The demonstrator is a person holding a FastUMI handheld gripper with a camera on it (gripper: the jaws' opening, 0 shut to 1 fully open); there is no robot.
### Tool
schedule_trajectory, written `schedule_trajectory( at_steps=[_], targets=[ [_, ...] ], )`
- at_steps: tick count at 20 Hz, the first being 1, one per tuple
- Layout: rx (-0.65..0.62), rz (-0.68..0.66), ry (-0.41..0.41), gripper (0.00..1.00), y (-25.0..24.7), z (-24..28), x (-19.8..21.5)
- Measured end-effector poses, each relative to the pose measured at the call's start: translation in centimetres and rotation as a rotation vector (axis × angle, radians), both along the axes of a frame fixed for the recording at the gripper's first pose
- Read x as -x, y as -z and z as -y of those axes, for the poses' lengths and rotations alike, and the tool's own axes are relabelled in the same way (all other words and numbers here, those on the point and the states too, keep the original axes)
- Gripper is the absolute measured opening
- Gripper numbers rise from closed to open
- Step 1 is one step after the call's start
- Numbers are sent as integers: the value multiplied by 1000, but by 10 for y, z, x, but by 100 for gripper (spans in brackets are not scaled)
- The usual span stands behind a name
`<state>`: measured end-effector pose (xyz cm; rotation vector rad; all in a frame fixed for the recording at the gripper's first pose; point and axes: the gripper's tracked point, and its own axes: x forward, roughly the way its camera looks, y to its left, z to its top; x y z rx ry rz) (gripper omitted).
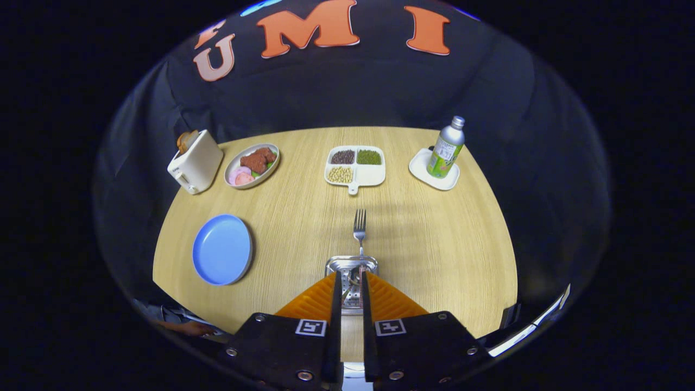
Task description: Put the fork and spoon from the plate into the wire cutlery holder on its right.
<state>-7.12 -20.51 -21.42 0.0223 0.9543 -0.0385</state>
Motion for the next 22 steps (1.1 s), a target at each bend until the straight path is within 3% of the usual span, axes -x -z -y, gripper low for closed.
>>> schedule_trajectory(
  at_steps=[6, 9, 13, 17, 22],
  targets=[
    [60, 294, 55, 36, -46, 11, -25],
    [72, 433, 72, 57, -75, 13, -32],
    [102, 589, 78, 74, -107, 13, -37],
    [152, 694, 59, 82, -134, 9, -41],
    [173, 797, 73, 83, -161, 4, -47]
  ],
)
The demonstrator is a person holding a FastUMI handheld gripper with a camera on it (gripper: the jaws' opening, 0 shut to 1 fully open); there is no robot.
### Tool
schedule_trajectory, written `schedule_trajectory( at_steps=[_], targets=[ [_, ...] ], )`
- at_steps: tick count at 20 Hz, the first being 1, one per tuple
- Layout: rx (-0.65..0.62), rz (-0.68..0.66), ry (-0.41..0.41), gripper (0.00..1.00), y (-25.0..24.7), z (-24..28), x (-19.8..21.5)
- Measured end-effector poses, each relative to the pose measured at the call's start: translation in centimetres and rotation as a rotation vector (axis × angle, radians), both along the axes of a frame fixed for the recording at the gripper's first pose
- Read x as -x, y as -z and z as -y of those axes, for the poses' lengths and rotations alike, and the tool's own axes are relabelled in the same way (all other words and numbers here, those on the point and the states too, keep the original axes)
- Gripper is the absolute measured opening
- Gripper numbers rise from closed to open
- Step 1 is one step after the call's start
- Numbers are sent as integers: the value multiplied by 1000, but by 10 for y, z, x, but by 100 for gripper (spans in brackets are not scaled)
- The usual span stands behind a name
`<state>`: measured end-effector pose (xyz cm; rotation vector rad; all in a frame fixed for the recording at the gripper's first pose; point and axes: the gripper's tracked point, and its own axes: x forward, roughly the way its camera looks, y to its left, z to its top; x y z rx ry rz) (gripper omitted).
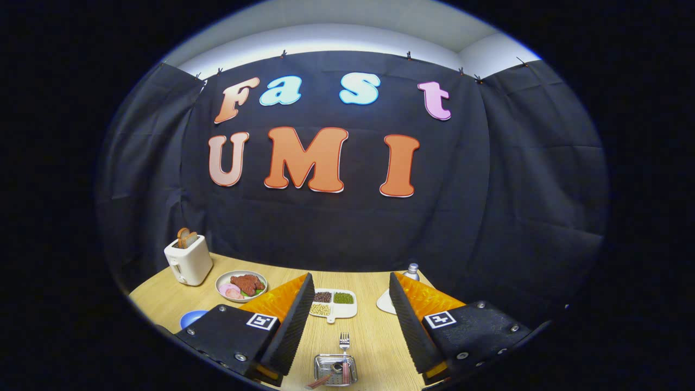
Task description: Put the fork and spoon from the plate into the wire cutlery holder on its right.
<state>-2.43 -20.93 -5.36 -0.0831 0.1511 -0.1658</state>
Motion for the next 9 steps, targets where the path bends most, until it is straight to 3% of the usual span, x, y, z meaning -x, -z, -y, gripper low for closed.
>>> schedule_trajectory(
  at_steps=[9],
  targets=[
    [-4, 173, 47, 83, -50, 14, 4]
  ],
)
